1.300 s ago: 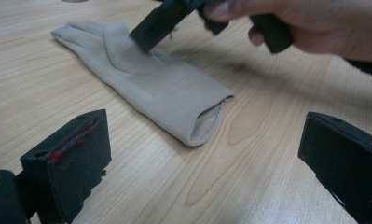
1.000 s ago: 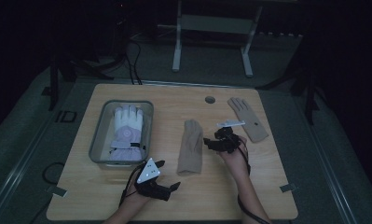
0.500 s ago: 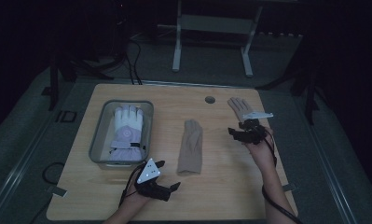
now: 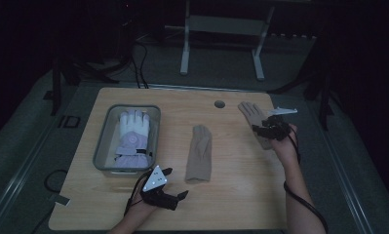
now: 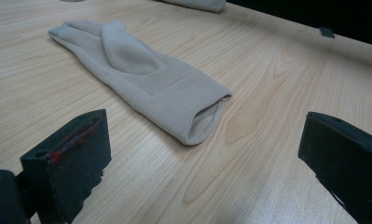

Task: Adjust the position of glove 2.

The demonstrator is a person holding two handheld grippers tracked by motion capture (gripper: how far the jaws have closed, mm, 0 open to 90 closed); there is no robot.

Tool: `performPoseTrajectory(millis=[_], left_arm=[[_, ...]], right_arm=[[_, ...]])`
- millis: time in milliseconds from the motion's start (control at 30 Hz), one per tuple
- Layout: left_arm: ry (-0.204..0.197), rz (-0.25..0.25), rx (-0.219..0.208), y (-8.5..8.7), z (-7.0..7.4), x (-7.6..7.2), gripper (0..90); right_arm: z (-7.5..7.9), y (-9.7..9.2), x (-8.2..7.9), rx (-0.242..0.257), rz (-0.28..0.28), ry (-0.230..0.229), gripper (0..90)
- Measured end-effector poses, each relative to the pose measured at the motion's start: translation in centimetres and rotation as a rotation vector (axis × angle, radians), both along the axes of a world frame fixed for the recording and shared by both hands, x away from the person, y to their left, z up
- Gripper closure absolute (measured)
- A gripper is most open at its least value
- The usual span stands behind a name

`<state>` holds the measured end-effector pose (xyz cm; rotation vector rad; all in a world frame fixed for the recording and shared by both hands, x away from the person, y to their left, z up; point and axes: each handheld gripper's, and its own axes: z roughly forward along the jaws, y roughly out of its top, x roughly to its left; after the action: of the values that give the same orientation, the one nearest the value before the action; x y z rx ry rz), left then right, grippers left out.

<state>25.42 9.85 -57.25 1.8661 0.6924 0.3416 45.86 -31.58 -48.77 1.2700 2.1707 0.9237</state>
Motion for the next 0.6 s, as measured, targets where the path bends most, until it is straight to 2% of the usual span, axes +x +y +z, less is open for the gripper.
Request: performPoseTrajectory(millis=[200, 300, 400, 467, 500, 533, 567, 600], left_arm=[[0.0, -0.003, -0.001, -0.1, 0.0, 0.0, 2.7], [0.001, -0.006, 0.0, -0.1, 0.0, 0.0, 2.7], [0.003, -0.005, -0.002, -0.1, 0.0, 0.0, 2.7], [0.003, -0.006, -0.003, 0.0, 0.0, 0.0, 2.7], [0.006, -0.006, -0.002, 0.0, 0.0, 0.0, 2.7], [0.004, -0.006, -0.002, 0.0, 0.0, 0.0, 2.7], [0.004, -0.004, -0.002, 0.0, 0.0, 0.0, 2.7], [0.005, -0.004, -0.004, 0.0, 0.0, 0.0, 2.7]], right_arm=[[-1.3, -1.0, 1.4, 0.033, -0.052, 0.014, 49.7], [-1.7, -1.4, 2.3, 0.014, -0.08, 0.026, 49.5], [-1.7, -1.9, 3.4, 0.011, -0.089, 0.031, 49.0], [-1.7, -2.1, 3.9, 0.026, -0.075, 0.034, 49.0], [-1.8, -2.1, 4.2, 0.009, -0.075, 0.029, 49.0], [-1.9, -2.1, 4.6, -0.005, -0.071, 0.044, 49.0], [-2.1, -2.1, 4.9, 0.001, -0.058, 0.057, 48.9], [-2.3, -2.0, 5.2, -0.024, -0.065, 0.064, 48.4]])
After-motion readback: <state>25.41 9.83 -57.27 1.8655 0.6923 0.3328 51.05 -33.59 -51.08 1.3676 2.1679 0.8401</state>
